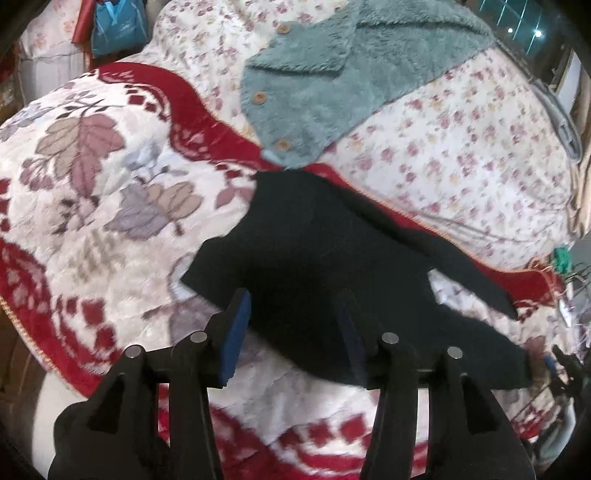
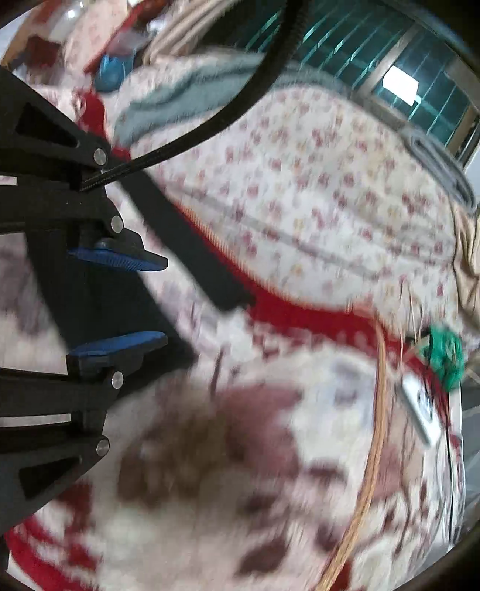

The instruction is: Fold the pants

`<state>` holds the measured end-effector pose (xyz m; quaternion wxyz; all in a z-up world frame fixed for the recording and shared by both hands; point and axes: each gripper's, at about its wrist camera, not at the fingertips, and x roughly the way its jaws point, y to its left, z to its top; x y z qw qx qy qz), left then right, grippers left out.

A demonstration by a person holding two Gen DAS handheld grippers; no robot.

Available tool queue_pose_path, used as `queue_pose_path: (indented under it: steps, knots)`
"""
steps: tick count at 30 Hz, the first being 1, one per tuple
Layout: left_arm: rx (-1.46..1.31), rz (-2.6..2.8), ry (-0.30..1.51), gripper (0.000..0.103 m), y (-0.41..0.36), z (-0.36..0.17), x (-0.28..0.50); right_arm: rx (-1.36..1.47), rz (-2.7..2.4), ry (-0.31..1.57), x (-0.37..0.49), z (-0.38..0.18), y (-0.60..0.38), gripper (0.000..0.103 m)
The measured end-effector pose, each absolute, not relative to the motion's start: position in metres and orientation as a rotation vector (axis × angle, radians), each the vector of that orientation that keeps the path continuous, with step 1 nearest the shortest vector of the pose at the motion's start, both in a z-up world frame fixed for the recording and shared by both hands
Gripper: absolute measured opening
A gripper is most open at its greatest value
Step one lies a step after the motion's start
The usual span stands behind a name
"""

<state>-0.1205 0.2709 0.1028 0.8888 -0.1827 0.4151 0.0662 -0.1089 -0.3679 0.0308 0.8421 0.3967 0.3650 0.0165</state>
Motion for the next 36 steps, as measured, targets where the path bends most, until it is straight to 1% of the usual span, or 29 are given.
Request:
queue_pose_path:
  steps: [4,10,12,13,14,21,27,36]
  knots:
    - [-0.406,0.087,0.892,0.048,0.258,0.102,-0.092,0.837,0.131,0.801,-0.069,0.026,-0.342,0.038]
    - [-0.493,-0.033,0.977,0.048,0.228,0.085,-0.032,0.888,0.144,0.87,-0.024,-0.012,-0.323,0.039]
    - [-0.51,-0.052,0.989,0.048,0.219,0.078,-0.009,0.917,0.14,0.868,-0.018,-0.023,-0.322,0.043]
    - [-0.521,-0.047,1.005,0.048,0.216,0.073,0.0,0.936,0.133,0.873,-0.015,-0.03,-0.324,0.048]
    - [-0.542,-0.047,1.021,0.048,0.213,0.069,0.01,0.956,0.129,0.877,-0.014,-0.036,-0.326,0.049]
    - [-0.634,-0.03,1.096,0.048,0.202,0.04,0.071,1.007,0.124,0.863,0.004,-0.047,-0.335,0.049]
    - [-0.693,-0.005,1.069,0.048,0.205,0.033,0.095,1.027,0.13,0.858,0.017,-0.054,-0.336,0.05]
    - [-0.686,0.044,1.099,0.048,0.2,0.01,0.123,1.025,0.117,0.878,0.038,-0.062,-0.332,0.05]
